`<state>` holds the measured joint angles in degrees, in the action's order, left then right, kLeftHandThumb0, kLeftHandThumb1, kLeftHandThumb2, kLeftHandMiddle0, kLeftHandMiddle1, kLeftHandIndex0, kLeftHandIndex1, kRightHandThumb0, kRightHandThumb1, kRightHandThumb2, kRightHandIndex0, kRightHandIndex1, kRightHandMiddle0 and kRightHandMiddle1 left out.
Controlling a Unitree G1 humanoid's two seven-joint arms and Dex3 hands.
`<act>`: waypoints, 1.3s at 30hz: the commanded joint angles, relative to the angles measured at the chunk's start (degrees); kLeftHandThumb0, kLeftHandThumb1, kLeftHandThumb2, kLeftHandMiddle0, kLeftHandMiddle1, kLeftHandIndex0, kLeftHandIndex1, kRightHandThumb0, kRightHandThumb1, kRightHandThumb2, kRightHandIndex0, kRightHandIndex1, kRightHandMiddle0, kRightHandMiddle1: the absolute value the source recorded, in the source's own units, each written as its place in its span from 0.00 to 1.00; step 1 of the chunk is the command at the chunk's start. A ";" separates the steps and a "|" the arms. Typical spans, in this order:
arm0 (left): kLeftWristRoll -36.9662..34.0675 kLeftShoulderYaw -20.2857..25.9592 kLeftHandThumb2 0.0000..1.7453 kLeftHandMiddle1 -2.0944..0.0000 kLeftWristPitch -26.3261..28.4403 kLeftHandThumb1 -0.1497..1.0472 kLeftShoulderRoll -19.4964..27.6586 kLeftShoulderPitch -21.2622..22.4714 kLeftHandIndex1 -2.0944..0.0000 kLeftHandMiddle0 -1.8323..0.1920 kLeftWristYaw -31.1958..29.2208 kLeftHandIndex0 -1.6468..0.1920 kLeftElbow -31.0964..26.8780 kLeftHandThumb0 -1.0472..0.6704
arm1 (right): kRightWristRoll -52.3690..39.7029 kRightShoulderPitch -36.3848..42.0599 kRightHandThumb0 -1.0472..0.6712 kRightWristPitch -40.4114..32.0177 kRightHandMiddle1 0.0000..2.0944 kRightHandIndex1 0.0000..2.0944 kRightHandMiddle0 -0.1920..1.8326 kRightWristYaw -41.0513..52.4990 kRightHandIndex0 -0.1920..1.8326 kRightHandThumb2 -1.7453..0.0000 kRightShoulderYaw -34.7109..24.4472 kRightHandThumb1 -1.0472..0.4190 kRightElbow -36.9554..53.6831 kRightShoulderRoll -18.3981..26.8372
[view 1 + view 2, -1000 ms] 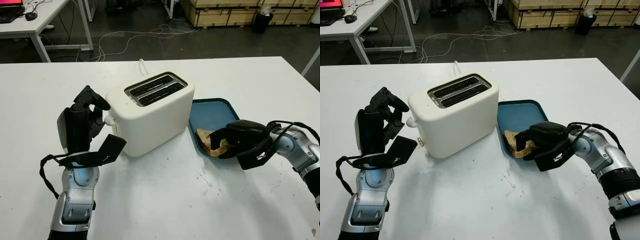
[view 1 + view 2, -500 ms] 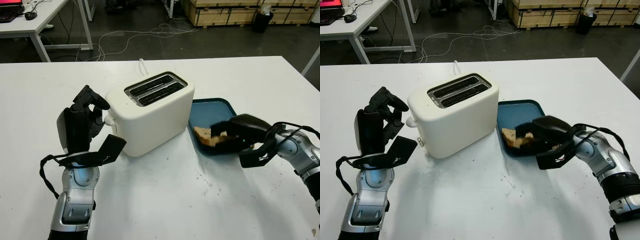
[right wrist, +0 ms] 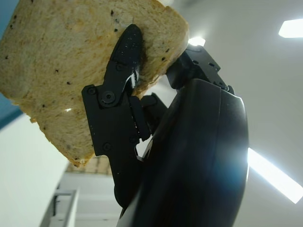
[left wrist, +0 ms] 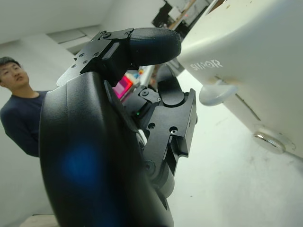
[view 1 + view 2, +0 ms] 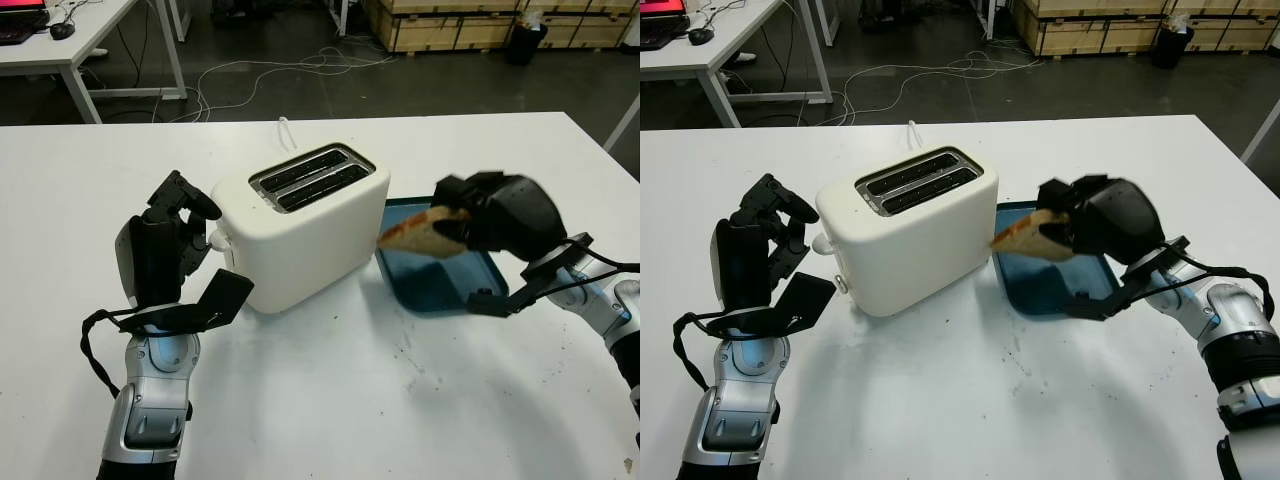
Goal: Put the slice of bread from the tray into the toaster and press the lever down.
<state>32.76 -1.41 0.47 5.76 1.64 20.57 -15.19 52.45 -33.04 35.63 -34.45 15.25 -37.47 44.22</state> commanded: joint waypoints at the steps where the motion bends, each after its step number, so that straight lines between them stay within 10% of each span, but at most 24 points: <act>1: 0.56 0.00 0.31 0.17 -0.53 0.89 0.41 0.08 0.17 0.40 0.11 0.58 0.05 0.68 | 0.52 -3.48 0.40 0.07 0.83 0.83 0.28 -1.79 0.50 0.70 -0.01 0.09 -1.64 1.76; 18: 1.30 0.55 0.31 0.17 0.05 0.89 0.90 -0.11 0.17 0.41 -0.04 0.58 -0.41 0.68 | -19.79 -31.06 0.33 10.60 0.78 0.83 0.35 29.99 0.46 0.74 -3.30 0.09 -16.75 3.50; 25: 1.33 0.64 0.29 0.17 0.17 0.89 0.78 -0.02 0.17 0.41 -0.06 0.58 -0.60 0.66 | -37.97 -41.68 0.39 7.72 0.83 0.83 0.35 57.83 0.48 0.79 -7.58 0.09 -21.90 -4.01; 39: 2.19 0.84 0.29 0.17 0.37 0.89 0.82 0.00 0.17 0.41 0.05 0.58 -0.52 0.67 | -34.00 -49.15 0.33 4.80 0.83 0.83 0.47 63.86 0.60 0.74 -2.32 0.09 -24.95 -16.16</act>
<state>34.28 -0.56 0.57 6.40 1.50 20.33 -15.29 18.31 -81.52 41.44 28.96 12.53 -61.85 28.85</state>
